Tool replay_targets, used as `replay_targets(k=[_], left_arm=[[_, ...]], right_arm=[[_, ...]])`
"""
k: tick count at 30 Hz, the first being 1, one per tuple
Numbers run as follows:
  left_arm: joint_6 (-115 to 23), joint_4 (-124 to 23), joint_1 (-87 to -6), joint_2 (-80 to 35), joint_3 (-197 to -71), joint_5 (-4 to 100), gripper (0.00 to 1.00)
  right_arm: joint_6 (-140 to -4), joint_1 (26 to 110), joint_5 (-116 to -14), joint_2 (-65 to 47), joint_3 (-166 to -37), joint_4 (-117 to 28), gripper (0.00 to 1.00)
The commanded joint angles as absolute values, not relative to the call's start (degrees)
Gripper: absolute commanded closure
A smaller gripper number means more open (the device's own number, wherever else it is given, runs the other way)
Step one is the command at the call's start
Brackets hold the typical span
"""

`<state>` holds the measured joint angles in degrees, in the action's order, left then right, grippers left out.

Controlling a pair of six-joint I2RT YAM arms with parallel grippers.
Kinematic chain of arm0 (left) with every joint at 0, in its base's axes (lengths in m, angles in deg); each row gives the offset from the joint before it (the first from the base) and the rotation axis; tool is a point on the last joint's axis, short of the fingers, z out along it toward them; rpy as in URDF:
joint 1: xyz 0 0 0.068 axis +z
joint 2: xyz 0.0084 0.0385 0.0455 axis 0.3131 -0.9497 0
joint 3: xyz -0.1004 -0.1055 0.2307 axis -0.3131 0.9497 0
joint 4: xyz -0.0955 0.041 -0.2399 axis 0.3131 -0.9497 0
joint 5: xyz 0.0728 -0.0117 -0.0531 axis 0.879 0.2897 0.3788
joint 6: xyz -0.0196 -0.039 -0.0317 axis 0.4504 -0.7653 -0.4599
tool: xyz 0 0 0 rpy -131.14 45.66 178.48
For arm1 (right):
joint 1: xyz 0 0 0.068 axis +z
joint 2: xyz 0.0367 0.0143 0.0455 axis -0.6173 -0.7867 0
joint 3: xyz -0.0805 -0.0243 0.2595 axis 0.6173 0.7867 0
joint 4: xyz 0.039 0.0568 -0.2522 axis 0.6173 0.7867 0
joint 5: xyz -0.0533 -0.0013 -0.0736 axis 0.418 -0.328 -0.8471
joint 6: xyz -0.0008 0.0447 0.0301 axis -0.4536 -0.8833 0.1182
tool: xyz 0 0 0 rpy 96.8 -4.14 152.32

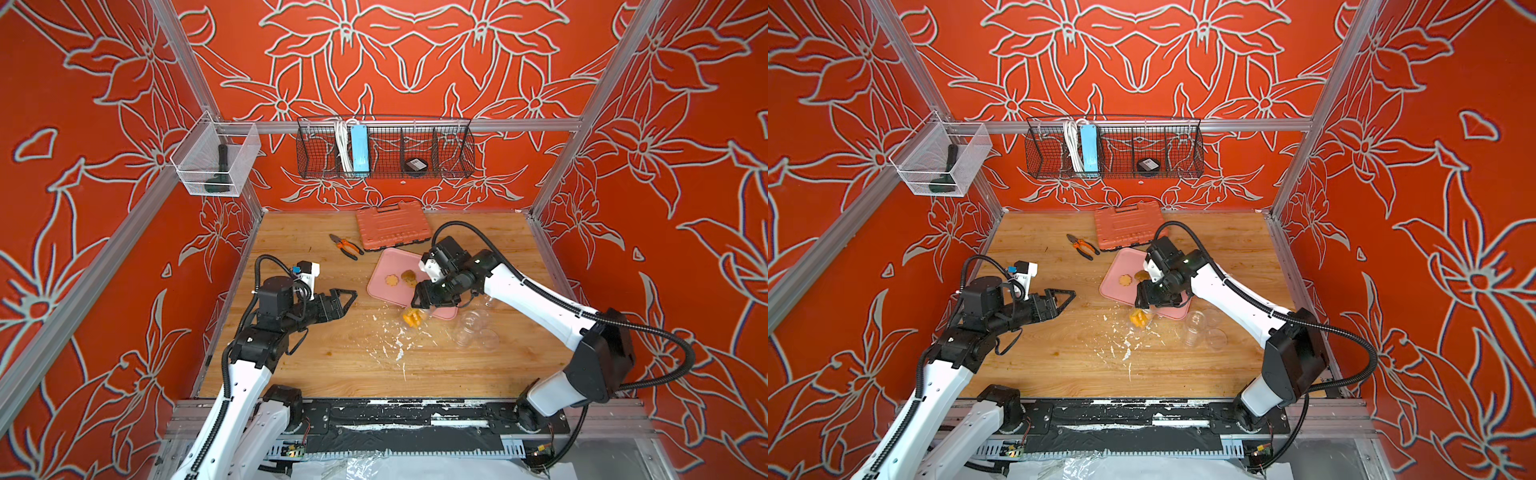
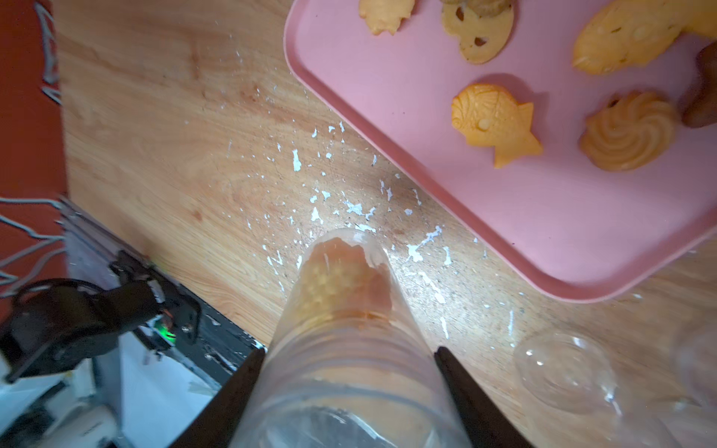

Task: Pour the cookies out of the jar
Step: Pick up the jar from the center of the board.

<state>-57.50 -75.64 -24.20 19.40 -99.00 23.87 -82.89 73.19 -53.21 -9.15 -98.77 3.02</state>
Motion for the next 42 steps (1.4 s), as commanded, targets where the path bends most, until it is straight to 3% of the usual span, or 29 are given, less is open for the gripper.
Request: replay_targets(k=[1, 12, 25, 30, 42], left_arm=[[-62.41, -64.10, -24.22, 17.83, -96.11, 12.74, 0.02], [-77.54, -39.34, -24.31, 10.22, -90.96, 0.29, 0.02], [-98.06, -10.89, -32.13, -4.24, -92.54, -7.15, 0.02], [-107.61, 1.69, -34.02, -8.10, -93.97, -7.24, 0.02], [-113.64, 9.05, -40.60, -16.27, -100.97, -7.05, 0.02]], right_arm=[[-88.57, 69.80, -39.20, -7.35, -95.46, -7.29, 0.41], [-105.25, 58.61, -21.98, -3.29, -87.07, -29.37, 0.42], [-122.36, 54.54, -13.70, 5.67, -79.91, -52.50, 0.43], [-124.62, 54.48, -12.87, 7.27, -80.67, -53.86, 0.44], [-124.91, 55.49, -11.85, 8.76, -80.17, -53.96, 0.44]])
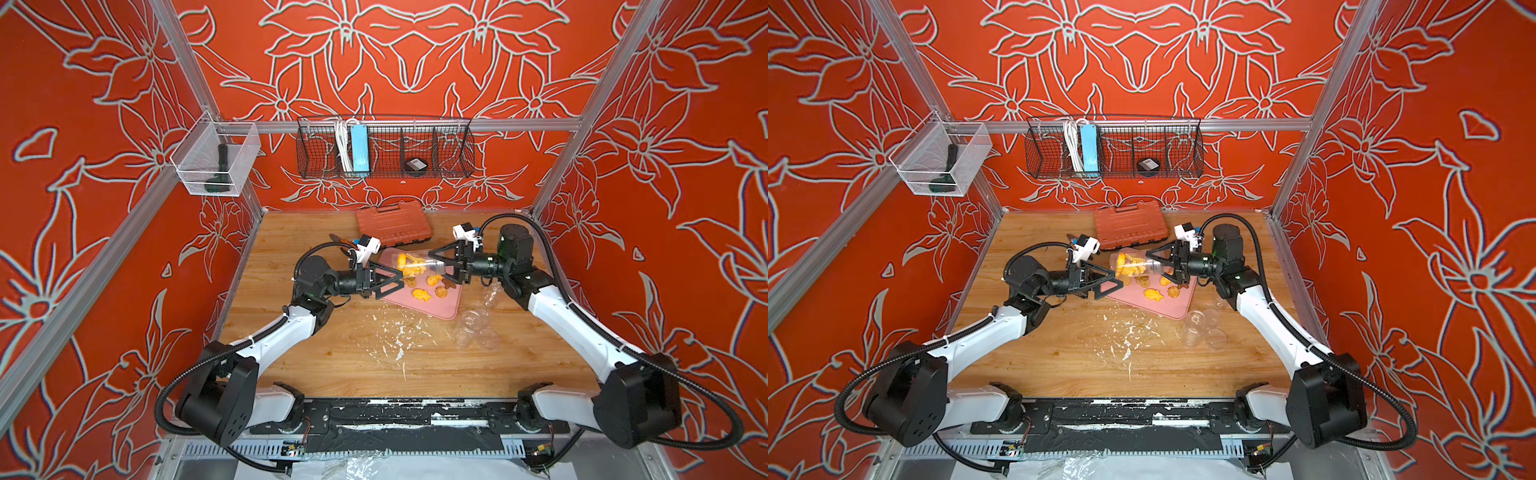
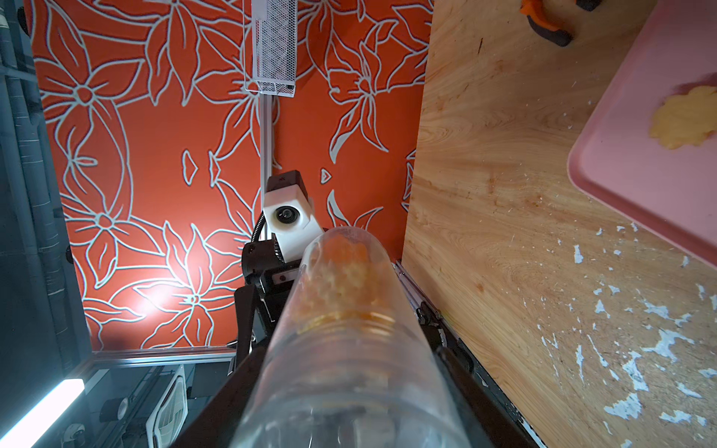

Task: Pour the cookies out of the jar
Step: Pick up the jar from the center of the board.

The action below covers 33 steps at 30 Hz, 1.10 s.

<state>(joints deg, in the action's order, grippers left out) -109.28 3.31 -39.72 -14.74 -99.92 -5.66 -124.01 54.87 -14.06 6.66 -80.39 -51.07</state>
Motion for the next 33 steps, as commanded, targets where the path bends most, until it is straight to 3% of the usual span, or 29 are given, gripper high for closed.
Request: replay_targets(k=[1, 13, 22, 30, 33], left_arm=[[-114.50, 10.25, -40.78, -16.87, -101.01, -6.92, 0.02], [-116.31, 12.63, -41.01, -19.48, -103.22, -5.99, 0.03], [-118.30, 14.64, -41.10, -20.48, -102.74, -4.97, 0.09], [-119.98, 16.39, -41.60, -20.71, -101.59, -0.70, 0.21], [-121.91, 18.93, -41.58, -21.42, -101.02, 0.07, 0.20]], right_arm=[[-124.63, 55.63, -11.86, 8.94, -80.23, -53.76, 0.44], [-119.03, 55.79, -12.27, 10.34, -80.32, -45.98, 0.44], [-118.03, 56.13, -12.80, 10.59, -80.05, -44.81, 0.44], [-115.12, 56.68, -16.22, 11.51, -79.62, -41.53, 0.44], [-115.04, 56.82, -16.42, 11.36, -79.44, -41.57, 0.44]])
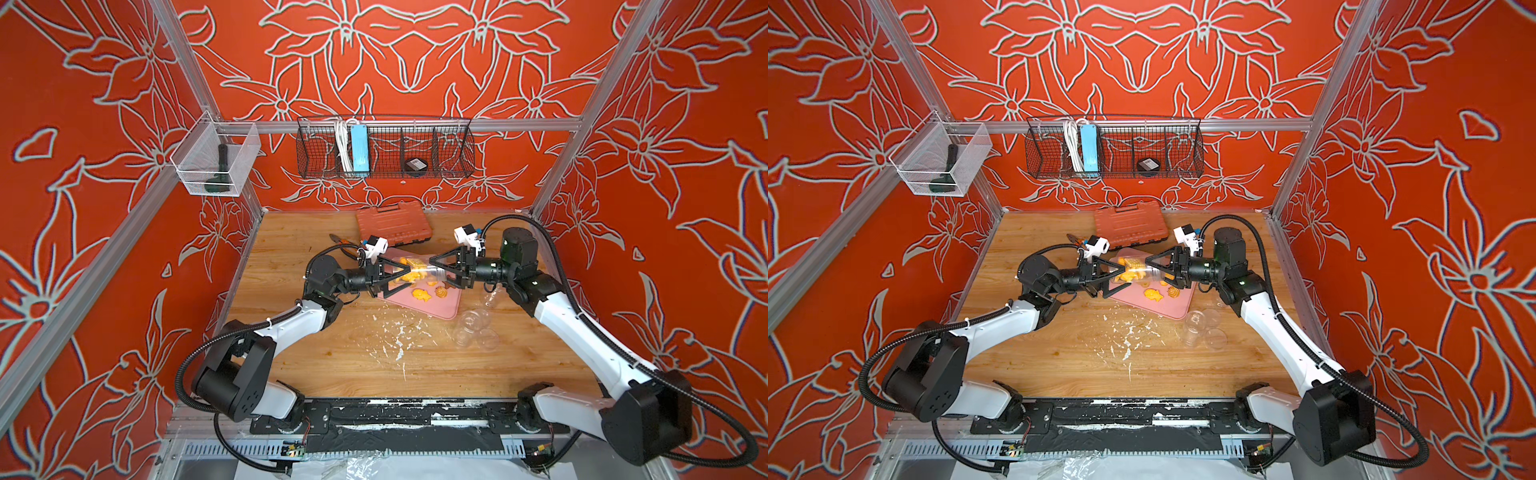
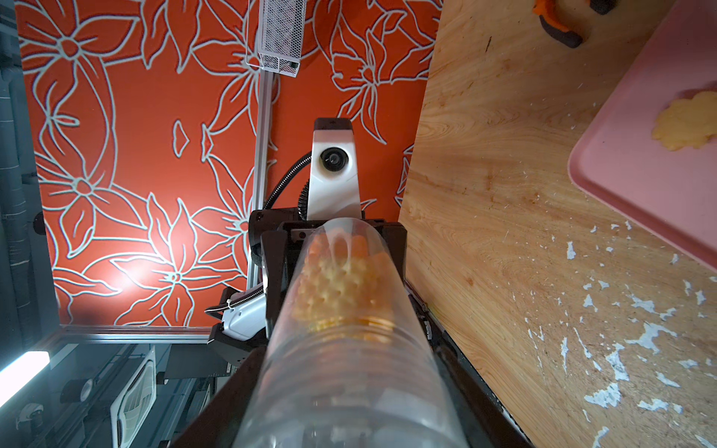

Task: Pour the cookies out of the jar
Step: Pick up the jar from the center of the board.

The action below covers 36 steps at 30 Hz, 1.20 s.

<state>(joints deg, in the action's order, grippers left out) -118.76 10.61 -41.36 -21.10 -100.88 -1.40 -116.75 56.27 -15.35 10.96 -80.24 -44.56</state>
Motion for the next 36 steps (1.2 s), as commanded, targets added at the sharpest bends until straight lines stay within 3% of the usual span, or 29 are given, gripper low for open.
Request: replay_targets(k=[1, 17, 22, 28, 36], left_arm=[[-122.40, 19.51, -41.66, -21.60, -100.84, 0.21, 0.19], [-122.18, 19.42, -41.89, -22.55, -100.29, 1.71, 0.26], [-121.44, 18.94, -41.89, -22.59, -98.96, 2.37, 0.29], [-122.86, 22.22, -41.89, -24.05, -97.29, 2.51, 0.30], [-131.35, 36.16, -41.80, -29.37, -95.45, 0.88, 0.32]], right_arm=[[-115.07, 56.92, -16.43, 11.40, -79.54, -41.57, 0.44], [-112.92, 57.72, -17.53, 11.16, -79.75, -39.43, 0.44], [-110.53, 57.72, -18.52, 11.39, -80.65, -35.87, 0.37], [-108.07, 57.70, -19.36, 12.04, -81.25, -31.71, 0.19], [-105.73, 57.04, -19.42, 13.50, -81.46, -27.67, 0.14]])
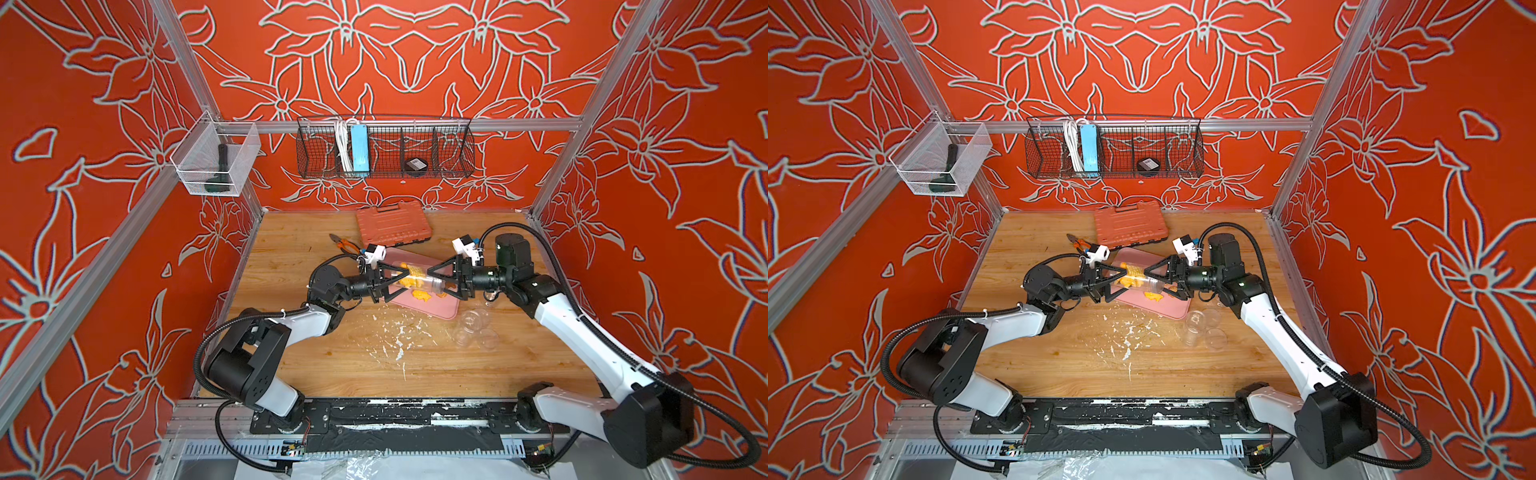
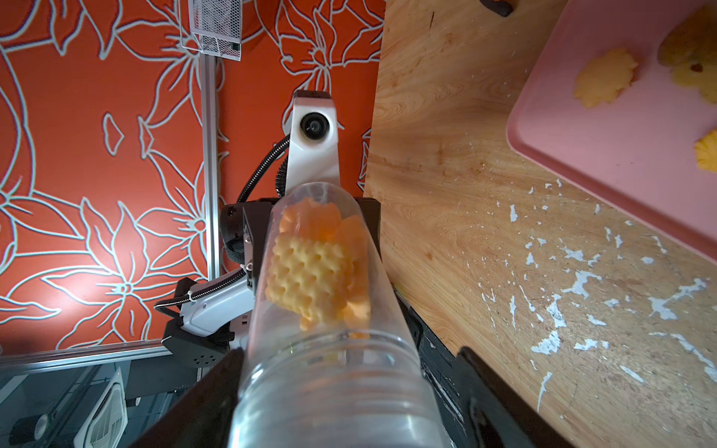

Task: Pour the cookies out of the jar
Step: Pick up the jar from the center of the board.

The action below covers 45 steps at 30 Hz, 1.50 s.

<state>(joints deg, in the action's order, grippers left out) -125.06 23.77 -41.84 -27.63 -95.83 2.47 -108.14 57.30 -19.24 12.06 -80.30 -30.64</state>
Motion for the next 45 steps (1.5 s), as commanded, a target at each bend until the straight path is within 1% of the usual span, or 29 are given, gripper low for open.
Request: replay_targets(k=[1, 2, 4, 5, 11, 17, 25, 31, 40, 42, 45], left_arm=[[-133.08, 39.12, -41.71, -30.26, -95.07, 0.96, 0.33], [-134.36, 41.35, -41.71, -31.22, -94.83, 0.94, 0.34], [-136.43, 44.74, -41.71, -32.81, -94.61, 0.79, 0.40], [-136.84, 45.48, -41.67, -33.14, -94.47, 0.86, 0.41], [-134.22, 42.05, -41.29, -32.10, -94.29, -0.39, 0.40], [-133.35, 39.75, -40.59, -30.37, -92.95, 1.34, 0.40], [-131.68, 35.34, -40.51, -26.86, -90.78, 6.28, 0.40], [-131.72, 35.03, -40.56, -26.12, -90.22, 6.32, 0.40], [-131.89, 35.38, -40.50, -26.21, -89.88, 6.90, 0.40], [-131.93, 35.46, -40.52, -26.32, -89.78, 6.88, 0.40], [-131.93, 35.49, -40.56, -26.24, -89.59, 6.77, 0.40]], right_arm=[[-105.83, 57.02, -19.19, 13.52, -81.30, -27.71, 0.14], [-106.08, 57.02, -19.06, 13.44, -81.14, -27.89, 0.15], [-106.40, 57.02, -19.11, 13.31, -80.94, -28.18, 0.15], [-106.49, 57.02, -19.37, 13.36, -80.99, -28.13, 0.15], [-106.46, 57.02, -20.60, 13.27, -80.94, -27.55, 0.13], [-107.53, 57.02, -22.05, 13.78, -80.32, -27.77, 0.13], [-110.04, 57.19, -22.89, 13.70, -79.09, -29.86, 0.20], [-111.40, 57.54, -23.15, 13.14, -79.25, -31.68, 0.20], [-112.13, 60.35, -24.00, 11.86, -79.54, -32.87, 0.20], [-112.10, 60.36, -24.15, 11.86, -79.36, -32.87, 0.21], [-111.84, 60.36, -24.48, 12.03, -79.28, -32.69, 0.27]])
